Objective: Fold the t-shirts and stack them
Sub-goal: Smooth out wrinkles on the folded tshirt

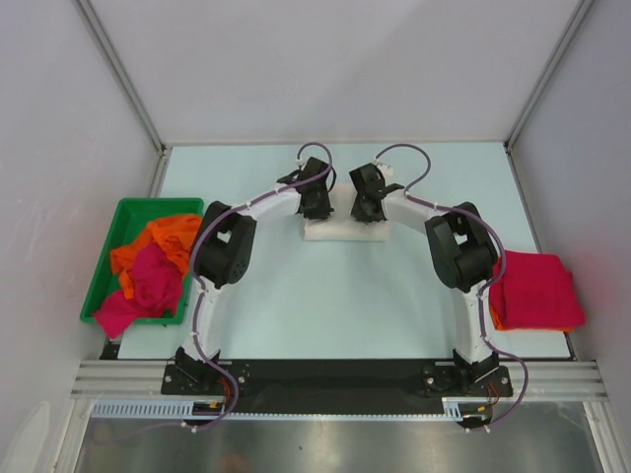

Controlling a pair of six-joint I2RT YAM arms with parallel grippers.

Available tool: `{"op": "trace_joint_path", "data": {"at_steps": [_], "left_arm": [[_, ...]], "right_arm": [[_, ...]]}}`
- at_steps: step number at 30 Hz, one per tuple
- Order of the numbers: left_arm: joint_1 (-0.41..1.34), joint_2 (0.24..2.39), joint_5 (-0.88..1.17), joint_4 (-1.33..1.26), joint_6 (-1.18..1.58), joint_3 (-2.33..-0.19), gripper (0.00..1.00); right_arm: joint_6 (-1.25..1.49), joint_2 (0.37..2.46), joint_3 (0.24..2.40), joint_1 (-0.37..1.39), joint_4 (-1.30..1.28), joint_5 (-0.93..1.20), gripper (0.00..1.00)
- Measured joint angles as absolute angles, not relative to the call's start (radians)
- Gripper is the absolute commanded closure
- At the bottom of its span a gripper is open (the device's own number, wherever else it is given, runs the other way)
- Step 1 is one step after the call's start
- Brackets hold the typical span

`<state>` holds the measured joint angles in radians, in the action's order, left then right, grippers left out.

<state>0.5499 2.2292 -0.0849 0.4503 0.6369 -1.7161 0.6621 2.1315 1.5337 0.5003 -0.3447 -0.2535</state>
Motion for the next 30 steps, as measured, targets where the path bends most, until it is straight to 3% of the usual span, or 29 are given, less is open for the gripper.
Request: {"op": "trace_joint_path", "data": {"at_steps": [4, 8, 11, 20, 30], "left_arm": [[0.548, 2.199, -0.081, 0.399, 0.654, -1.656, 0.82], [0.552, 2.09, -0.101, 0.343, 0.653, -1.512, 0.75], [0.557, 1.995, -0.126, 0.369, 0.643, -1.459, 0.72], [0.56, 1.79, -0.155, 0.356, 0.629, -1.395, 0.73], [0.602, 1.908, -0.114, 0.34, 0.648, -1.28, 0.78]], "right_arm": [[0.662, 2.106, 1.487, 0.502, -0.294, -0.256, 0.97], [0.649, 2.072, 1.47, 0.509, -0.314, -0.276, 0.77], [0.616, 2.028, 1.47, 0.529, -0.364, -0.328, 0.68], [0.576, 1.861, 1.493, 0.59, -0.43, -0.403, 0.71], [0.648, 1.911, 1.279, 0.63, -0.422, -0.375, 0.75]]}}
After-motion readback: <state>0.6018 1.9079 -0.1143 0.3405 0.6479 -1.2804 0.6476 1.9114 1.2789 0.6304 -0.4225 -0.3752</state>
